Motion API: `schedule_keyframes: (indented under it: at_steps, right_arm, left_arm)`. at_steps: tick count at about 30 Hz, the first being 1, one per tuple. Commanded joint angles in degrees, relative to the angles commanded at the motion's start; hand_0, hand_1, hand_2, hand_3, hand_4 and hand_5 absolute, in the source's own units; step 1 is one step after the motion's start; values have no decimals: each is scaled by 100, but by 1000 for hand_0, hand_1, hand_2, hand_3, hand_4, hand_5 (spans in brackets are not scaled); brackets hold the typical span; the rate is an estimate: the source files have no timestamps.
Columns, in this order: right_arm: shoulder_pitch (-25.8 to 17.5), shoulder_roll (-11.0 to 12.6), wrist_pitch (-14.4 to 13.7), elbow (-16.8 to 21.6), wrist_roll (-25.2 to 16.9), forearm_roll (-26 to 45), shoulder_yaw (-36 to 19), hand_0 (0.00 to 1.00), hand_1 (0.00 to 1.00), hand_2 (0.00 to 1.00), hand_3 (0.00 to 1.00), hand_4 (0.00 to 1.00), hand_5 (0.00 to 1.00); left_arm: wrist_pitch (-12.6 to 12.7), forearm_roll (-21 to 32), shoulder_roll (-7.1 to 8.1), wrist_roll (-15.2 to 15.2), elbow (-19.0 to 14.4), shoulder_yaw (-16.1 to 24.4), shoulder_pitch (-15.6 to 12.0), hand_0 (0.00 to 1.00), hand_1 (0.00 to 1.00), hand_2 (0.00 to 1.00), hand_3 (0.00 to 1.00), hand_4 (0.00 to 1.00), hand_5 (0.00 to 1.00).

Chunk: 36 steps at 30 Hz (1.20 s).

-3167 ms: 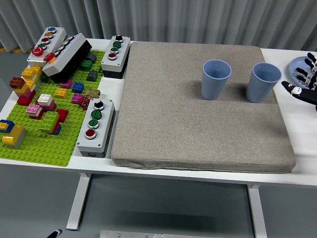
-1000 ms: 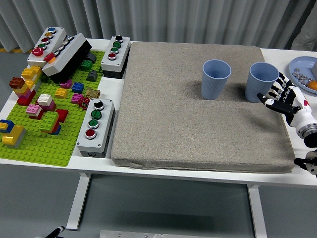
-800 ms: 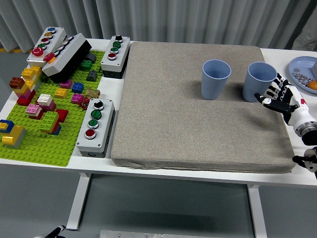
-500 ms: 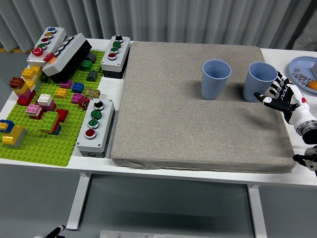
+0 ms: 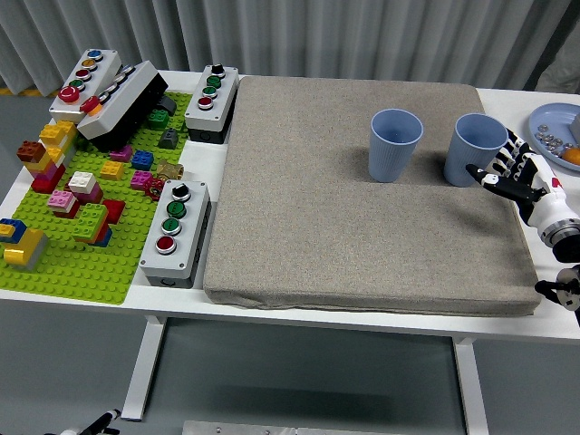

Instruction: Pick cup pour cup place

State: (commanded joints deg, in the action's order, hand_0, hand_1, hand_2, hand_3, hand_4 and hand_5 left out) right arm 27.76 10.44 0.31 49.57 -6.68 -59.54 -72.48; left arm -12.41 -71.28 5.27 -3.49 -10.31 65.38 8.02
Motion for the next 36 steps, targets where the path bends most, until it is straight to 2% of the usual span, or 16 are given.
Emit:
schedule_keyframes:
  at_steps: [24,25,36]
  right_arm:
    - [237,-37,1,-355,-68,76,22,998,968,998,998,876,260]
    - [258,-43,0,-372,-68,79,31,998,965,998,998,883,309]
    - [344,-124,1,-482,-71,107,80,998,964,998,998,884,311]
  left_arm:
    - [-2,14,2,2,0,-42,38,819,821,880,816,634,998]
    - [-3,15,3,1,0,-46,44,819,821,881,816,634,998]
    - [-6,15,3,-4,0,-63,57,819,822,881,816,633,998]
